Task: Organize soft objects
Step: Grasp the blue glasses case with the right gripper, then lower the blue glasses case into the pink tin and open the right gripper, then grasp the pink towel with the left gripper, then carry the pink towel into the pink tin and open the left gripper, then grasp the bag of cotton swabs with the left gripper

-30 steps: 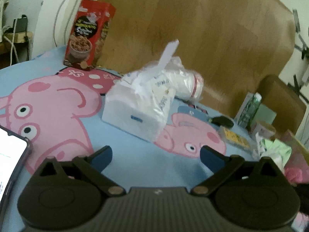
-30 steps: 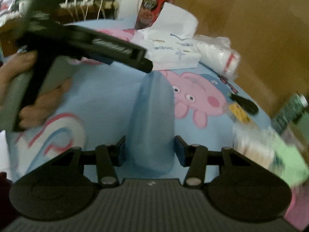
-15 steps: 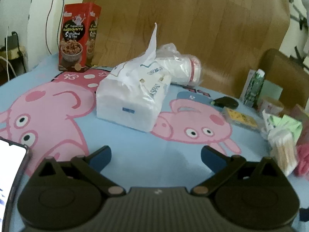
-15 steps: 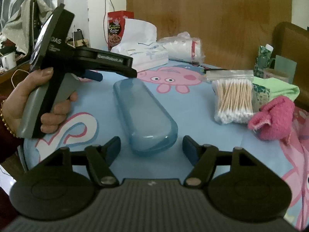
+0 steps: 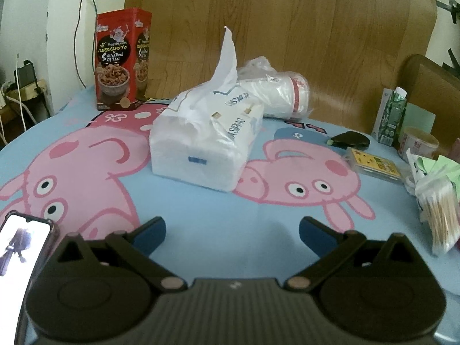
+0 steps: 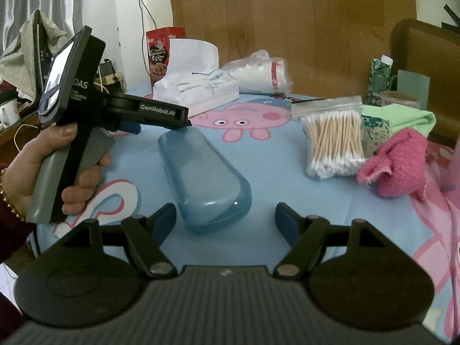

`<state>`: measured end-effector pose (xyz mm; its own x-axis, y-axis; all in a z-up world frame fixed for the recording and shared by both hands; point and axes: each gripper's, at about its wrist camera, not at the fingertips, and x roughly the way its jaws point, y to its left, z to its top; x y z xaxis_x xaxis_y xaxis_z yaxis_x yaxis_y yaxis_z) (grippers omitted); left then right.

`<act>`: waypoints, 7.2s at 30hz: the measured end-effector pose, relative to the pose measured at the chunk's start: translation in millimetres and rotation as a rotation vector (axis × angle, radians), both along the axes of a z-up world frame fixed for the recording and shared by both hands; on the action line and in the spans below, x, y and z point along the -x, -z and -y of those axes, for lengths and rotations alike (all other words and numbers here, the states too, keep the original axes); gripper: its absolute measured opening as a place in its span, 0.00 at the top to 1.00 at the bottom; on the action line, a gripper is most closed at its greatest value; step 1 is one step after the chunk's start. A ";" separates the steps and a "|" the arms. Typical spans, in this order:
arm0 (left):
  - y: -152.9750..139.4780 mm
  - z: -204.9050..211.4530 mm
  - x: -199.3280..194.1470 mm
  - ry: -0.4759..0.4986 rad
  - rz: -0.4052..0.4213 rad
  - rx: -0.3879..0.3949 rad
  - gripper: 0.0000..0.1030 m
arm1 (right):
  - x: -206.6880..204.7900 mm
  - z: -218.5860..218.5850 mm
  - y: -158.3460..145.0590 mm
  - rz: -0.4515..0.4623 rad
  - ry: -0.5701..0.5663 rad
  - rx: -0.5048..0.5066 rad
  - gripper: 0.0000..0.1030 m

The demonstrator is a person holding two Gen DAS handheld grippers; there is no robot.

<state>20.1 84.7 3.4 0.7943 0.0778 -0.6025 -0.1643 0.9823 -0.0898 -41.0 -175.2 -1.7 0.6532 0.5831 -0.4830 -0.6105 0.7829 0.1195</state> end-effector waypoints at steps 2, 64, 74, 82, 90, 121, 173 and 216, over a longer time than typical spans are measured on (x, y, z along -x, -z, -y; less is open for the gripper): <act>-0.1 0.2 0.0 0.000 0.001 -0.001 0.00 | 0.5 -0.2 -1.7 -0.005 0.004 -0.003 0.24; -3.1 52.5 18.8 0.452 -0.003 0.241 0.10 | 12.1 -3.5 -2.3 0.003 0.037 0.024 0.40; -2.0 181.7 14.6 0.696 -0.066 0.254 0.10 | 50.9 102.2 14.4 0.005 0.273 -0.021 0.39; -0.3 265.7 29.3 0.886 -0.072 0.175 0.00 | 84.0 167.7 34.3 0.058 0.442 -0.044 0.40; -3.3 231.5 35.3 0.854 -0.148 0.219 0.02 | 84.2 161.8 46.7 0.147 0.422 0.015 0.29; -62.2 322.8 -17.3 0.908 0.099 0.180 0.02 | 37.4 234.0 -9.4 0.285 0.808 -0.072 0.25; -77.8 329.0 -22.3 0.863 0.107 0.121 0.00 | -27.7 161.8 -26.9 0.257 0.670 -0.073 0.33; -32.9 135.5 -7.7 0.623 0.007 0.394 0.56 | -17.8 45.6 -5.4 0.079 0.308 -0.153 0.62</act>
